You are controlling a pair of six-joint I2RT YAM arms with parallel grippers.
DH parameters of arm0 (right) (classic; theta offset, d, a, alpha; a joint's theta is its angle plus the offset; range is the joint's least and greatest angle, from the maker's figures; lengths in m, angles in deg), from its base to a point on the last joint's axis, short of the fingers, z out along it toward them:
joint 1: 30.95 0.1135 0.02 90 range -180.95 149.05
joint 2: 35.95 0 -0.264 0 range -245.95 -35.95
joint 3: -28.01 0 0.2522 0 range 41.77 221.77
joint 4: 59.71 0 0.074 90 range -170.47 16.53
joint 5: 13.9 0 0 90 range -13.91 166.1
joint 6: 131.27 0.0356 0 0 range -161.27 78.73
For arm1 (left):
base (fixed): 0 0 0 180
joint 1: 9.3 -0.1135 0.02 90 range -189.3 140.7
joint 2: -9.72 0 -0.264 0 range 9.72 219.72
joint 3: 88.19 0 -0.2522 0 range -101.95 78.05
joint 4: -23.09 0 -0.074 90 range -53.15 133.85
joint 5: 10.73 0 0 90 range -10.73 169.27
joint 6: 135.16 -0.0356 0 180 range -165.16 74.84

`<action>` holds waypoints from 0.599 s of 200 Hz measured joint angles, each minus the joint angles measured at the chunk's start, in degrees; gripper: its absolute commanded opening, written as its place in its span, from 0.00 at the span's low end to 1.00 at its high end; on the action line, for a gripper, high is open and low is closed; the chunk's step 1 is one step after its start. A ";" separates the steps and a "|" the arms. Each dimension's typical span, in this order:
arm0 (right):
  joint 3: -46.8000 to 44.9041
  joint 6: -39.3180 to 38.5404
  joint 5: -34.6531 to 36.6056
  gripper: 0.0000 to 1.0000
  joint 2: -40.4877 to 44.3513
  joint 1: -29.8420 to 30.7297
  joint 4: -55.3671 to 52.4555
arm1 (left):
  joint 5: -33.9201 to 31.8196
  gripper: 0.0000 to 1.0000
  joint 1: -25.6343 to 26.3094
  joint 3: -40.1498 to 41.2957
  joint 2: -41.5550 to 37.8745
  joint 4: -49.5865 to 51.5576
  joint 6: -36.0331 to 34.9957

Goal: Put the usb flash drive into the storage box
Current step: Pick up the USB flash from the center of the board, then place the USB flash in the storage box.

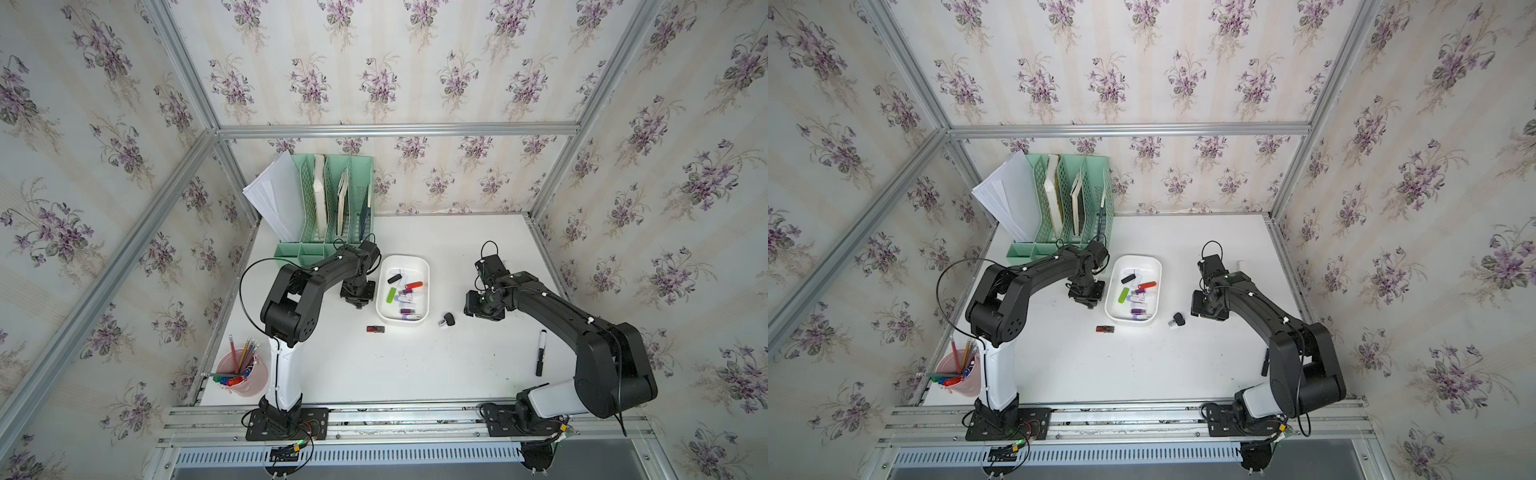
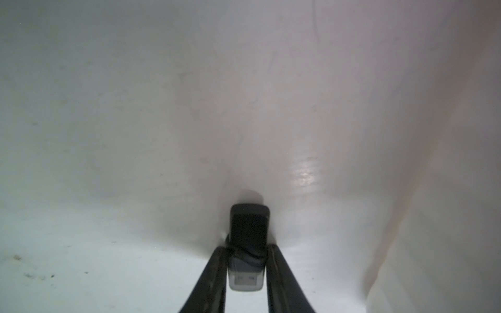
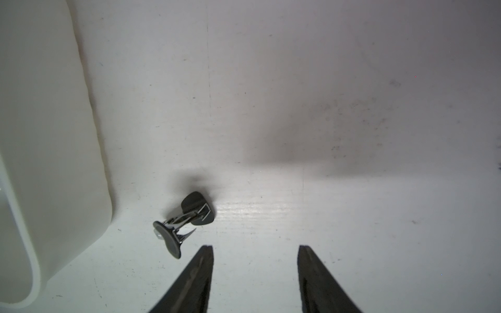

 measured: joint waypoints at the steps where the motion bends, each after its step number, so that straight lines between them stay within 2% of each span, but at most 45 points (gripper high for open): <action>1: -0.02 0.00 0.00 0.55 0.00 0.00 0.02 | -0.02 0.27 0.00 0.02 -0.02 -0.02 0.00; 78: -0.22 -0.02 -0.04 0.55 0.00 0.00 0.52 | 0.33 0.24 0.02 -0.22 -0.74 0.87 -0.31; 120: -0.42 0.04 -0.66 0.55 -0.90 0.00 1.40 | -0.09 0.25 0.07 -4.37 -5.73 4.85 -0.76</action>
